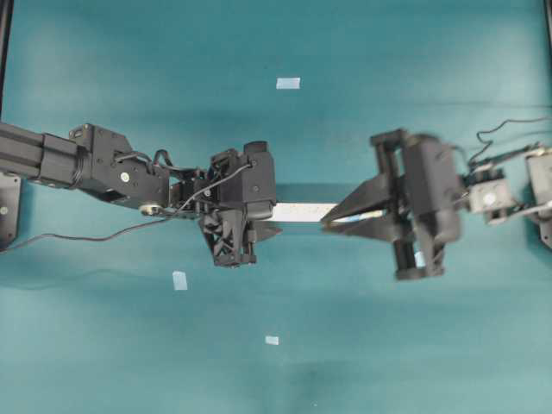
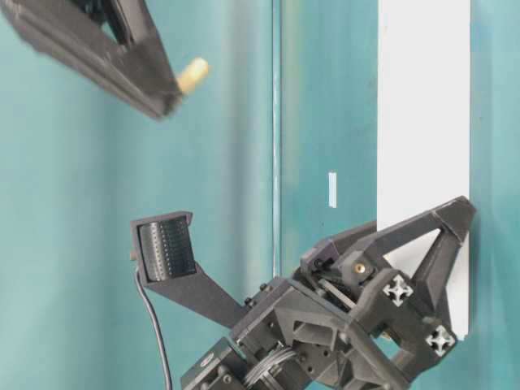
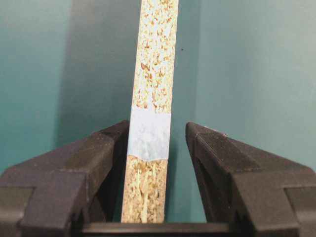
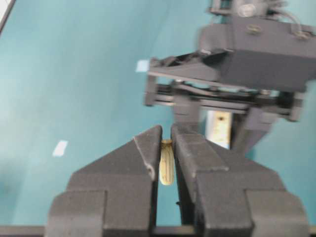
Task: Move the wooden board into place and insert the rod into its hole.
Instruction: 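Move the right gripper to the board's right end, facing the left gripper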
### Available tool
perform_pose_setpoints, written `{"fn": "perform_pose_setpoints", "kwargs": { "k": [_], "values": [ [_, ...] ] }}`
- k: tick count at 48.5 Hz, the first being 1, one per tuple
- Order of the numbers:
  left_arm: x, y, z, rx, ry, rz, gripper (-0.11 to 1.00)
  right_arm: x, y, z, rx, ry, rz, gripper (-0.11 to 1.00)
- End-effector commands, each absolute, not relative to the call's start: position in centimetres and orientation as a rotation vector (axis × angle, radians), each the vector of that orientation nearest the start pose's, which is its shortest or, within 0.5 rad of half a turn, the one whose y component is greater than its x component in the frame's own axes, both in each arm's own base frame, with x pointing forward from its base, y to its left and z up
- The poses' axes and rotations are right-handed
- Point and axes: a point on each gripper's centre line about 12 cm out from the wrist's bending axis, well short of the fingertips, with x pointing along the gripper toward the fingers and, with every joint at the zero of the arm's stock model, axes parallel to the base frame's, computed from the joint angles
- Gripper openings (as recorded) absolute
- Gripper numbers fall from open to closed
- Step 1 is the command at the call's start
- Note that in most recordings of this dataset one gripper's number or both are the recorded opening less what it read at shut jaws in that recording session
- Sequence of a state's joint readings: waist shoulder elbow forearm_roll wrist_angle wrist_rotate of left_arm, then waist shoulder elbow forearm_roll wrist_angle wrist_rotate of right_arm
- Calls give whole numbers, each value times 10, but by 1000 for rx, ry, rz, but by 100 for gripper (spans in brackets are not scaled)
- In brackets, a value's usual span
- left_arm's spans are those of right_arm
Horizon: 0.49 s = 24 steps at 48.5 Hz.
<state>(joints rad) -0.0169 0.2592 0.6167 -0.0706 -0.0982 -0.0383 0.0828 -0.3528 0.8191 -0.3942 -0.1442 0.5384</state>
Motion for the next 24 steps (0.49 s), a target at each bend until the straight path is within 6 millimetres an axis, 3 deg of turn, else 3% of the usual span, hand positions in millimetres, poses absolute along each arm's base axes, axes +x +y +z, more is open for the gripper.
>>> {"fn": "perform_pose_setpoints", "kwargs": {
  "k": [1, 24],
  "values": [
    [414, -9, 104, -98, 733, 27, 52, 318, 25, 264, 144, 256, 116, 10],
    [416, -9, 103, -97, 735, 27, 49, 272, -5, 247, 107, 73, 89, 10]
  ]
}}
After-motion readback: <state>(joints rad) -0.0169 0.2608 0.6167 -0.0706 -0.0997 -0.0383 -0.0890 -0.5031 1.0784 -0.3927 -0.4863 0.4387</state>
